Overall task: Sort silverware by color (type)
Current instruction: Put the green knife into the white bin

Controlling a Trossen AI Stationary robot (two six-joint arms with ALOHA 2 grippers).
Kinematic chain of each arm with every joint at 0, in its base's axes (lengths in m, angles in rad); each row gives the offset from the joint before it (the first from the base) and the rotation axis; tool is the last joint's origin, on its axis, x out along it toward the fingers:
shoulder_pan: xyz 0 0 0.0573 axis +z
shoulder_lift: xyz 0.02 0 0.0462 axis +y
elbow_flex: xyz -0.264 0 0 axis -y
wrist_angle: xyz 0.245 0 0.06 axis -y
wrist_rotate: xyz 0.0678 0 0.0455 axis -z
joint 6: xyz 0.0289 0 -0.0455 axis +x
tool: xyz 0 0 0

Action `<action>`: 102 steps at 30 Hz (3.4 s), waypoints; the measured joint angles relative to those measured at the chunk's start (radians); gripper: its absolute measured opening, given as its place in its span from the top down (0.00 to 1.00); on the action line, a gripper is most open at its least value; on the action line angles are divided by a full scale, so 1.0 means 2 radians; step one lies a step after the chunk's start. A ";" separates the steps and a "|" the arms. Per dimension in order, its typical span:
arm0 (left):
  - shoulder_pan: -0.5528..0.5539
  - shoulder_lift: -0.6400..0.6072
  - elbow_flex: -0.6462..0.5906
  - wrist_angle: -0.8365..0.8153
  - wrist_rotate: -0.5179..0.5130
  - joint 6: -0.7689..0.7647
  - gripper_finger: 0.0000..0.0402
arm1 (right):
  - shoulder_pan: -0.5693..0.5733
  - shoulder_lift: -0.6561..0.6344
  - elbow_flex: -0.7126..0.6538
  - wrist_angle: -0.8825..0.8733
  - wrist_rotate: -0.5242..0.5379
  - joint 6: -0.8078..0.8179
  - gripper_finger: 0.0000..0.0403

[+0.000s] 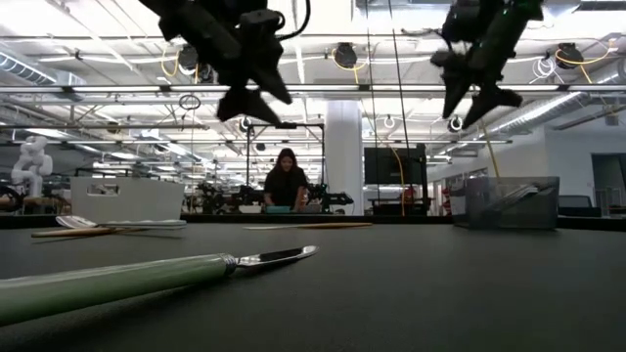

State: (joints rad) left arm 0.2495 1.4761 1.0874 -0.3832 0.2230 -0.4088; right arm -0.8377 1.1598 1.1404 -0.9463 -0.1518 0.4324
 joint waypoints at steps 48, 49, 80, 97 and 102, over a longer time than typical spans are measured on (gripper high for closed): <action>-0.535 0.082 0.000 -0.034 -0.250 -0.486 0.47 | 0.641 0.208 -0.027 0.509 0.127 0.013 0.50; -0.536 0.086 0.000 -0.040 -0.250 -0.486 0.47 | 0.645 0.230 -0.017 0.508 0.126 0.005 0.50; -0.531 0.101 0.000 -0.038 -0.157 -0.526 0.47 | 0.606 0.547 0.223 0.403 -0.056 -0.341 0.55; -0.491 0.101 0.000 0.023 -0.183 -0.482 0.47 | 0.604 0.534 0.221 0.356 0.035 -0.260 0.90; -0.487 0.101 0.000 0.042 -0.180 -0.478 0.47 | 0.600 0.505 0.219 0.317 0.108 -0.249 0.90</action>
State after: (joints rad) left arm -0.7250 1.6774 1.0870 -0.2991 -0.1379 -1.3653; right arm 0.3616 2.1698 1.5787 -0.3124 0.0642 -0.0652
